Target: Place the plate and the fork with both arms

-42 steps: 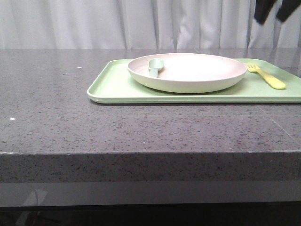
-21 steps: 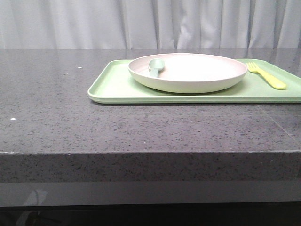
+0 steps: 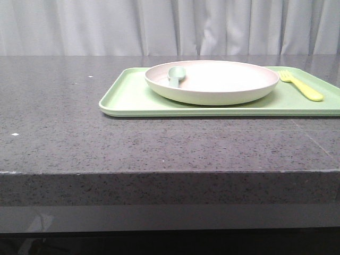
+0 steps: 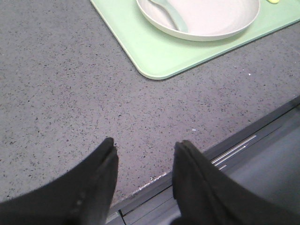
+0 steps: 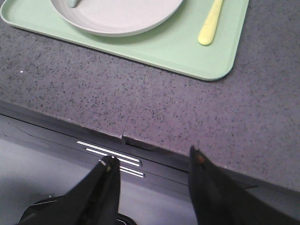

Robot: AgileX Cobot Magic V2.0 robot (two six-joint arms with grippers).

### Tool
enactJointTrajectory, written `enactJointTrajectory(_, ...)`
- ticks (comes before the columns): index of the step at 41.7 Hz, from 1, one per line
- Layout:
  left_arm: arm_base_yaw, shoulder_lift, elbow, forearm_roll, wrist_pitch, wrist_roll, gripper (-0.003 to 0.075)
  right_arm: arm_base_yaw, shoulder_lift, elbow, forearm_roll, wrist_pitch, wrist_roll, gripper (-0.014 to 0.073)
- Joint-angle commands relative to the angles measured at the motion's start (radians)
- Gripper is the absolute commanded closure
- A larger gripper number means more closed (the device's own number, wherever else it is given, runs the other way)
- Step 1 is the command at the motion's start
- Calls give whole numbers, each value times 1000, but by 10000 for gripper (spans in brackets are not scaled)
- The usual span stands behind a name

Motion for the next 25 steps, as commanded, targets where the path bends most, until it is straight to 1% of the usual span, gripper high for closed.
enactJointTrajectory(1,-5,0,-26,-15,-71,1,427,0,-88,31,-15,-69,-8,220)
enactJointTrajectory(10,-5,0,-26,-15,-71,1,427,-1,-262,114,-15,-83,-8,220)
enactJointTrajectory(18,-5,0,-26,-15,-71,1,429,-1,-306,127,-16,-118,-8,231)
enactJointTrajectory(21,-5,0,-26,-15,-71,1,454,-1,-306,128,-16,-140,-8,284)
enactJointTrajectory(25,-5,0,-26,-15,-71,1,529,-1,-306,130,-16,-164,-8,416)
